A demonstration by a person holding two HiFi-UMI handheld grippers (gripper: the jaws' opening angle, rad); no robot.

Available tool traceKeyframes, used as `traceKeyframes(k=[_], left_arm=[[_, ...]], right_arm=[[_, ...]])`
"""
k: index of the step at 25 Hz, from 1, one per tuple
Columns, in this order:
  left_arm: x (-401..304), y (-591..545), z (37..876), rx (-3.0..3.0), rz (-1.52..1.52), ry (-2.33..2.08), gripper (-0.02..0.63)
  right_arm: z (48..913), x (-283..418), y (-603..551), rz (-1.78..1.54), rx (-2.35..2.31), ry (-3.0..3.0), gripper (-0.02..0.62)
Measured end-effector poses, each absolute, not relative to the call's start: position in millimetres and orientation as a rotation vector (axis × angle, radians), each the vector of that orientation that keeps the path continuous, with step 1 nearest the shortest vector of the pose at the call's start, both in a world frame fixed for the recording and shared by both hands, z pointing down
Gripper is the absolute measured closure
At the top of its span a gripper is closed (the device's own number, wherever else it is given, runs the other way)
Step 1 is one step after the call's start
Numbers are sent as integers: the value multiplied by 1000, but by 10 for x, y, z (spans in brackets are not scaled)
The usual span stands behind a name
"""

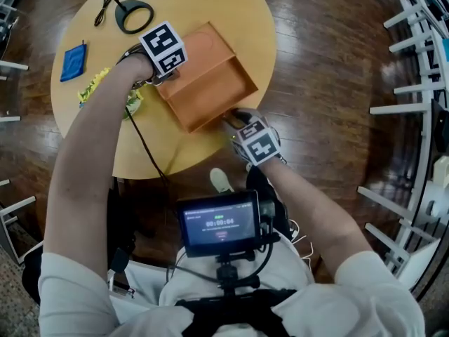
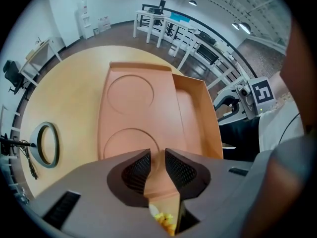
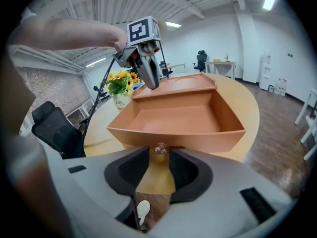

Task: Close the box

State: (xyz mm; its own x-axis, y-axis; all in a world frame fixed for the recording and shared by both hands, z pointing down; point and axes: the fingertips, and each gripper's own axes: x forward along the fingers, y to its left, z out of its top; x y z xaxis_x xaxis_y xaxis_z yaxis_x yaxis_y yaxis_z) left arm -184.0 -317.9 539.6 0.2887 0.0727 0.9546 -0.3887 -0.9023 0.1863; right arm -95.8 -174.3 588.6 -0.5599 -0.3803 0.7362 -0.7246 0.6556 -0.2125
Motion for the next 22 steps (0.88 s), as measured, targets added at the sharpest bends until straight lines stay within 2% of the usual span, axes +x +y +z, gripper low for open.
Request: traceKeyframes(k=[7,22], left_arm=[[-1819,-3165,5393,2205,1683,-245,505],[-1821,-3149,5401,2198,1695,-220,505]], right_arm=[[5995,-964,-1750,693,860,-2176,514],[5952,-1000,-1834,718,910,-2185,522]])
